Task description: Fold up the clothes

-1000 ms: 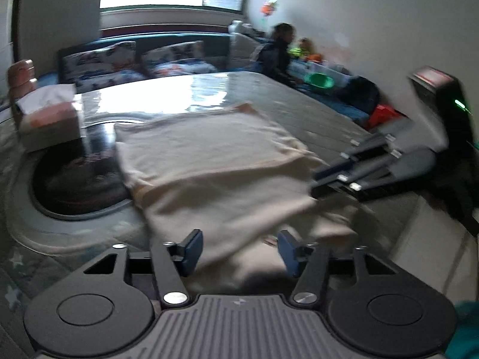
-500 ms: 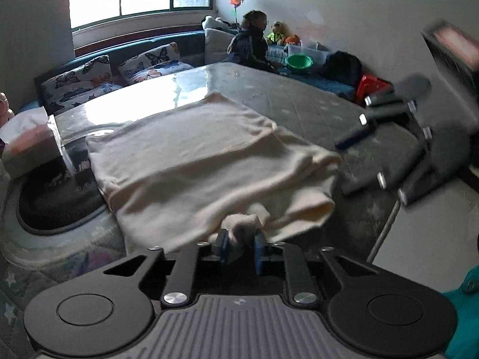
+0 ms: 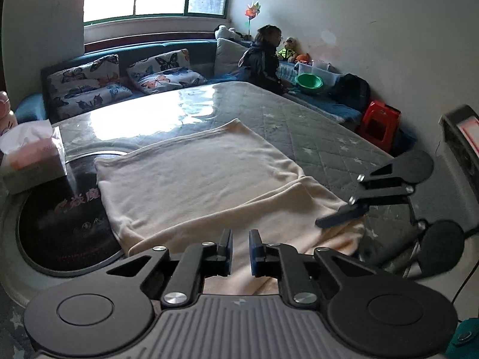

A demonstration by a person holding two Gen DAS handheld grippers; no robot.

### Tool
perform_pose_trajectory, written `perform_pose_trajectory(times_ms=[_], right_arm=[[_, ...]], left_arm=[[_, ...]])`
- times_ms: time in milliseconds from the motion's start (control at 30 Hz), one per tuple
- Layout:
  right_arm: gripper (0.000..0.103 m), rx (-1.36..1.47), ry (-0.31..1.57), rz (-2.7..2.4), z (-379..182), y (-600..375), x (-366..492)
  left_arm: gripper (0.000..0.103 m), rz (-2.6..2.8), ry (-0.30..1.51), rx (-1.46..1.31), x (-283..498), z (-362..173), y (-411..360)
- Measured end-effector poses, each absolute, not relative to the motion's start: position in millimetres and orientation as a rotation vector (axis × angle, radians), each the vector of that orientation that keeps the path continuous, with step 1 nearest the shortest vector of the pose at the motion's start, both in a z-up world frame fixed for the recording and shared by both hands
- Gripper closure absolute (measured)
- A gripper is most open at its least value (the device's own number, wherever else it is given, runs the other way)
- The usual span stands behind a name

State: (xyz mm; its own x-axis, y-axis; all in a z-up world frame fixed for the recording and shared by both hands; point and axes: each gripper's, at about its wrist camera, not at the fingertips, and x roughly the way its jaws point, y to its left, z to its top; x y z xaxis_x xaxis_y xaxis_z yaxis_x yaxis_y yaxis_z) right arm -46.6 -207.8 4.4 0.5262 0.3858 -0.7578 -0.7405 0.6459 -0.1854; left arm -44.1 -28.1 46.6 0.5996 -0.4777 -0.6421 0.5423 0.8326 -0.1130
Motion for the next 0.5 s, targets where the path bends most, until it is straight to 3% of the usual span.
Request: perform_pose_trajectory(times_ms=[67, 100, 200, 267, 500], right_arm=[[0.087, -0.489, 0.787, 0.728, 6.2, -210.4, -37.1], [0.092, -0.461, 0.802, 0.73, 8.2, -212.8, -33.6], [0.092, -0.373, 0.833, 0.735, 16.5, -221.5, -24.3], [0.092, -0.32, 0.847, 0.739, 22.6, -226.5, -17.4], [0.093, -0.239, 0.891, 0.722, 29.3, -228.0, 7.2]], left_arm=[[0.085, -0.599, 0.711, 0.101, -53.1, 44.0, -22.0], [0.078, -0.602, 0.709, 0.105, -58.0, 42.7, -19.2], [0.057, -0.606, 0.695, 0.144, -78.7, 38.4, -14.8], [0.049, -0.609, 0.686, 0.175, -92.1, 35.3, -12.2], [0.034, -0.586, 0.643, 0.282, -101.6, 24.6, -27.3]])
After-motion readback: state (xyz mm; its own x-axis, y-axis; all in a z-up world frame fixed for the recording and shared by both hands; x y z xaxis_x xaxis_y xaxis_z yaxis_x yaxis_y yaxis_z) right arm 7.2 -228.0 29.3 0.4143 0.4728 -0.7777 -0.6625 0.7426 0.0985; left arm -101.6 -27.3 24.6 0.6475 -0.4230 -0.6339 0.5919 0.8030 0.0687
